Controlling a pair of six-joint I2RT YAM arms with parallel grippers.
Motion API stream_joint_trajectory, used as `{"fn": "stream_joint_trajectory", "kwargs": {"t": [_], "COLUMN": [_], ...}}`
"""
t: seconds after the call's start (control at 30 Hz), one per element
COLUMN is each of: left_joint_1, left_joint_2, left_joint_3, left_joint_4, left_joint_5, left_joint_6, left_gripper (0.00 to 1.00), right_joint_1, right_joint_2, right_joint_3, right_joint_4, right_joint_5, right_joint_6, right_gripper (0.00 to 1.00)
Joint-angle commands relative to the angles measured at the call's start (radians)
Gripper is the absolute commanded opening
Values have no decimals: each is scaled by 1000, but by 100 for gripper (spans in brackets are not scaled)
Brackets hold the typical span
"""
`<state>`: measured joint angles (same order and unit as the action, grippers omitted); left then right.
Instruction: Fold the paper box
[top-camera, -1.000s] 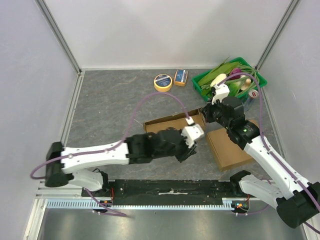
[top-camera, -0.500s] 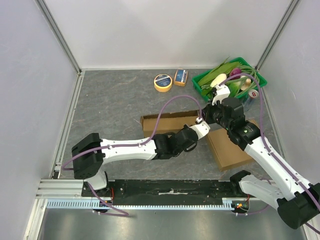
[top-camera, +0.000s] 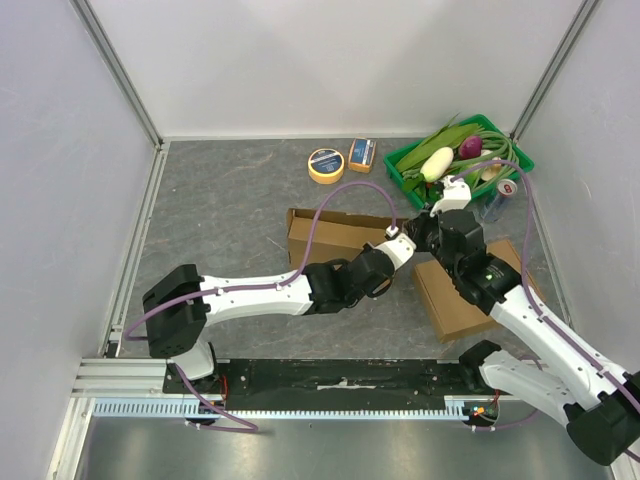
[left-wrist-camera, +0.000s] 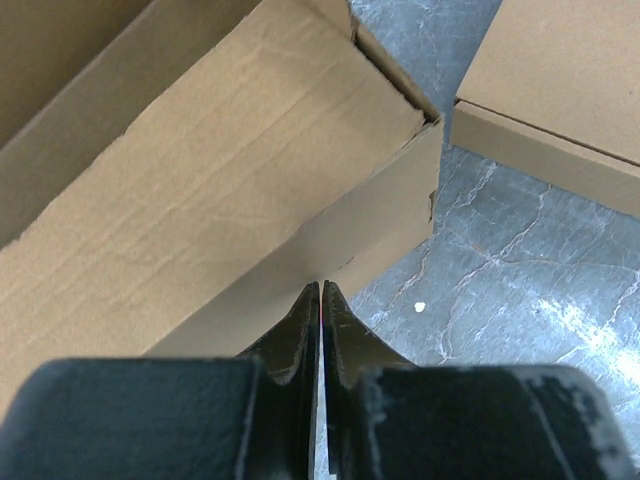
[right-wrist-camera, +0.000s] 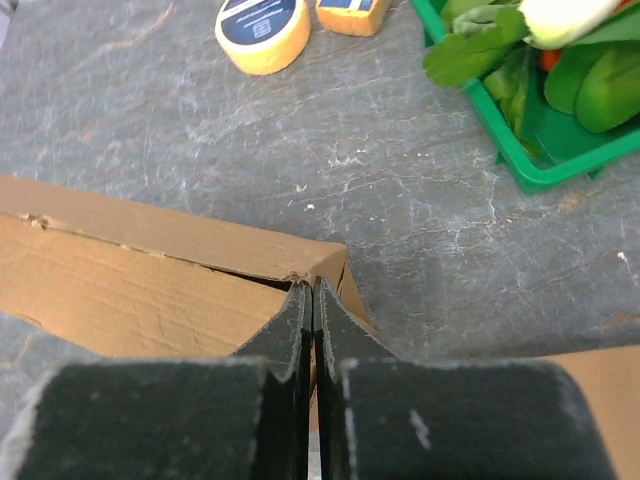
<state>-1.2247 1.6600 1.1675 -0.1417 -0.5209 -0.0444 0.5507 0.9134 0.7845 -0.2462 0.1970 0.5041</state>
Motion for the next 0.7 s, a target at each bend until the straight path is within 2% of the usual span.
{"fn": "stream_joint_trajectory", "kwargs": {"t": [0.0,0.1,0.27,0.33,0.4,0.57,0.67], "left_joint_1": [44,42,42,44,44,57,67], "left_joint_2": [40,50,49,49,38,31,-15], "left_joint_3": [96,116,95,80,49,14,-57], "left_joint_4": [90,102,139,214,258,343,393], "left_joint_5": [-31,-16,27,41,48,68,67], "left_joint_6": [-84,-104,-144,-160,-172,-190,-213], "left_gripper": [7,7,7,7,7,7,8], "right_joint_1": [129,205,337,391,406,420,456], "right_joint_2": [2,16,58,61,64,117,159], "right_joint_3": [-70,-77,-39,-48,-39,33,59], "right_joint_4": [-137,-157,-166,-165,-159,-148,-128], "right_joint_5": [42,151,219,246,281,249,249], "right_joint_6": [195,299,372,399,390,352,350], "right_gripper": [0,0,0,0,0,0,0]}}
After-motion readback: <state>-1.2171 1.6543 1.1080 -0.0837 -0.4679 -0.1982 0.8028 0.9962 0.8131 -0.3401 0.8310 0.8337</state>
